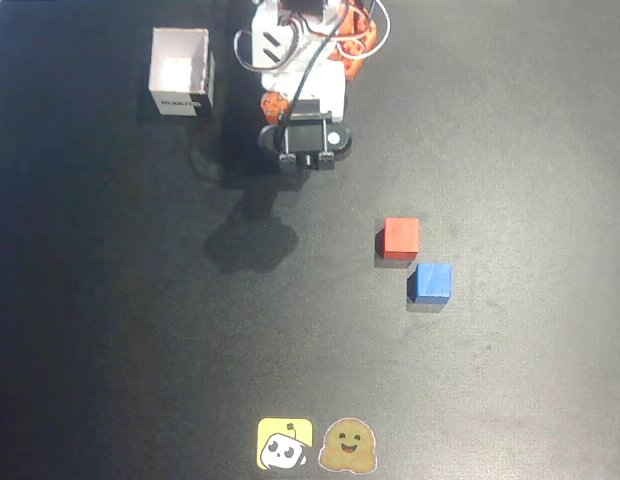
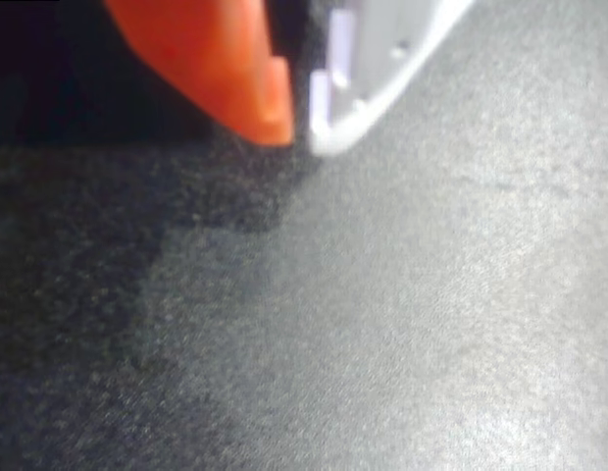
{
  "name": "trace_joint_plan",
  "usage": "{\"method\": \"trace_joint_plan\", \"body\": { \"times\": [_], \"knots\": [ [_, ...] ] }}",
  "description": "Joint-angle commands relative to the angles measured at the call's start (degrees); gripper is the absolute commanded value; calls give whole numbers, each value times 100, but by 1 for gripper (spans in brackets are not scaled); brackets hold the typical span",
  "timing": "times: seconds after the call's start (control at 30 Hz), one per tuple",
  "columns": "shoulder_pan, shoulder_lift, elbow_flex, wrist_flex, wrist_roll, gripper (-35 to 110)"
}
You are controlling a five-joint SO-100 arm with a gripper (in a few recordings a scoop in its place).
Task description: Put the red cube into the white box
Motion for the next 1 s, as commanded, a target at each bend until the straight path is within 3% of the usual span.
{"method": "trace_joint_plan", "body": {
  "times": [0.0, 0.6, 0.77, 0.97],
  "knots": [
    [18, 26, -18, -62, -26, 0],
    [-422, 35, -747, 88, 9, 0],
    [-756, -343, -896, -396, 229, 0],
    [-1160, -2329, -1608, -1397, 396, 0]
  ]
}}
